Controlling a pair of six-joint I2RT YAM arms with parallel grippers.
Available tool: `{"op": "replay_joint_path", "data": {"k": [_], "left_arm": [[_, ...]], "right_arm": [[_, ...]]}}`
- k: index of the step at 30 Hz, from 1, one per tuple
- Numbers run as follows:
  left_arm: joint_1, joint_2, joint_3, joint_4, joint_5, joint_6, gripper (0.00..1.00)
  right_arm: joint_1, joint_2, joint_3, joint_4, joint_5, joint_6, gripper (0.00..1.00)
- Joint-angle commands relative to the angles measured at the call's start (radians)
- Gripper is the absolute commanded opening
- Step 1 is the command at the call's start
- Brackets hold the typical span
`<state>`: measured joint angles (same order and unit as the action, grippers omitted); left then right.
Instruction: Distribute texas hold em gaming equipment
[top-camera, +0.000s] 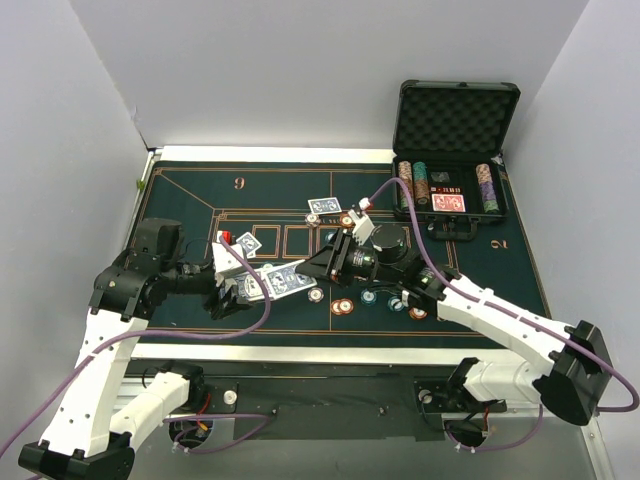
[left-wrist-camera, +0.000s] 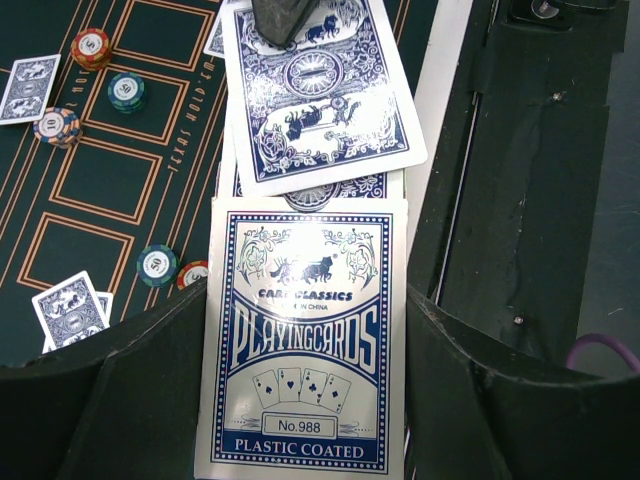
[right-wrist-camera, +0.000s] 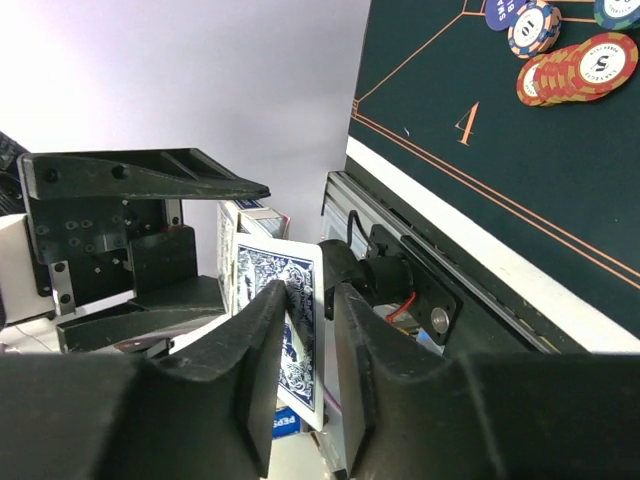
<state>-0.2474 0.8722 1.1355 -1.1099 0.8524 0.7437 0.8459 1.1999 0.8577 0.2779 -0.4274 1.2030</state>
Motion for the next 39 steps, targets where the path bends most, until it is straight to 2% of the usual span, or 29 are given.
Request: {"op": "replay_joint_path", "data": {"k": [1,3,12,15,23,28,34,39], "left_arm": [[0.003,-0.006,0.024,0.038,0.040,-0.004,0.33],[0.003,-0.006,0.024,0.038,0.040,-0.004,0.33],[0.003,-0.010,0.018,0.039,0.040,-0.004,0.33],[0.003,-0.010,0.017,0.039,0.040,-0.004,0.33],[0.003,-0.010,0.017,0.039,0.037,-0.001,0.33],[0.003,-0.010,0.020,0.039,0.040,-0.003,0.33],[0.003,-0.010,0.024,0.033,0.037,0.000,0.33],[0.005,-0.009,0.020,0.038,0.043,-0.004,0.33]], "right_arm": [[0.005,-0.057,0.006,-0.006,0.022,-0.006,0.14],[0.005,-0.062,0.012,-0.019,0.024,-0.010,0.08],[0.001,-0.091,0.044,-0.084,0.024,-0.036,0.00],[-0.016,-0.111,0.061,-0.112,0.016,-0.043,0.00],[-0.120,-0.160,0.090,-0.138,-0.037,-0.031,0.00],[-0.260,-0.132,0.112,-0.137,-0.082,-0.045,0.00],[-0.390,0.065,0.200,-0.036,-0.148,-0.057,0.00],[-0.444,0.367,0.364,-0.084,-0.100,-0.175,0.00]]}}
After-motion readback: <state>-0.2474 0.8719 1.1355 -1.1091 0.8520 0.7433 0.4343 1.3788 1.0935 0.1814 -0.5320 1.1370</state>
